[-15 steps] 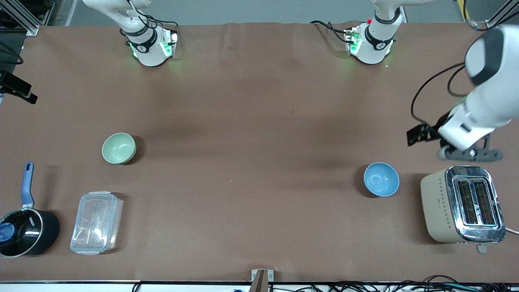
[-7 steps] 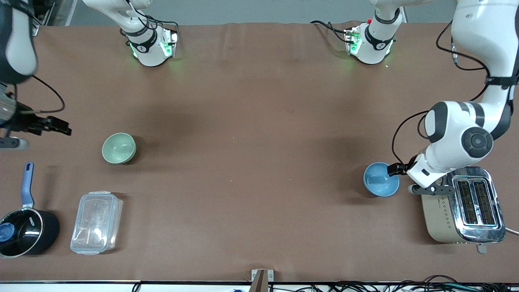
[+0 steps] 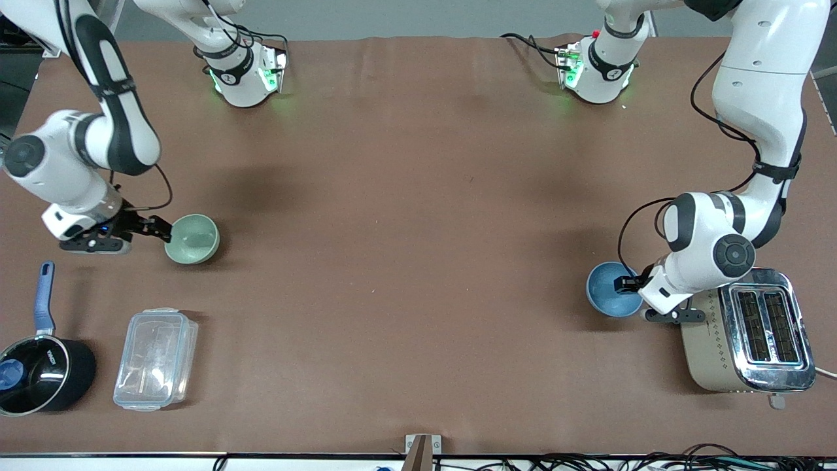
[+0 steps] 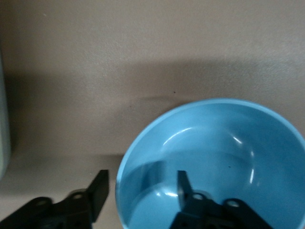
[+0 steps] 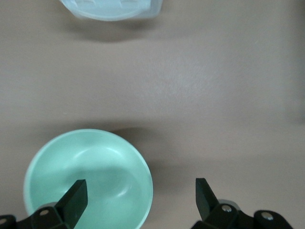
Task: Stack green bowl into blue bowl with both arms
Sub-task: 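Grasp the blue bowl with the left gripper while the right gripper grasps the green bowl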
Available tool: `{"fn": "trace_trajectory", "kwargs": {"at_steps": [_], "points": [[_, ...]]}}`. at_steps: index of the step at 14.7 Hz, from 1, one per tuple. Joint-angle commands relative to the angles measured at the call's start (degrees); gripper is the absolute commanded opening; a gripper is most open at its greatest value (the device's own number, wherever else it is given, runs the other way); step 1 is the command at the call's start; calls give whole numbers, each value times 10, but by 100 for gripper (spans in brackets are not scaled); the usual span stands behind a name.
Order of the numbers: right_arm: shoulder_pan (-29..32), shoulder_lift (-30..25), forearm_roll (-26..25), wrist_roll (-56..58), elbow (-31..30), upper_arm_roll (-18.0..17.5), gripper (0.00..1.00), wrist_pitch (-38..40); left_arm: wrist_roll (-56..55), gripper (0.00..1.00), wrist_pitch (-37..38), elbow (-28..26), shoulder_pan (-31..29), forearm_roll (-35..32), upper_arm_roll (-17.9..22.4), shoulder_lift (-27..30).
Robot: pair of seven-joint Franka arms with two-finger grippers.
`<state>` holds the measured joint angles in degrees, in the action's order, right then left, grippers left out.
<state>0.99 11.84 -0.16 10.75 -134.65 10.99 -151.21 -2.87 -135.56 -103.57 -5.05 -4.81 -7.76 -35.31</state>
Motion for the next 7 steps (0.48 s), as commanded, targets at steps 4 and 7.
{"fn": "trace_trajectory", "kwargs": {"at_steps": [4, 7], "points": [[10, 51, -7, 0, -25, -2, 59, -75, -1, 0, 8, 7, 1, -3, -13, 21], [10, 51, -2, -6, -25, -3, 0, -73, -54, 0, 46, 13, 1, 1, -73, 55]]}}
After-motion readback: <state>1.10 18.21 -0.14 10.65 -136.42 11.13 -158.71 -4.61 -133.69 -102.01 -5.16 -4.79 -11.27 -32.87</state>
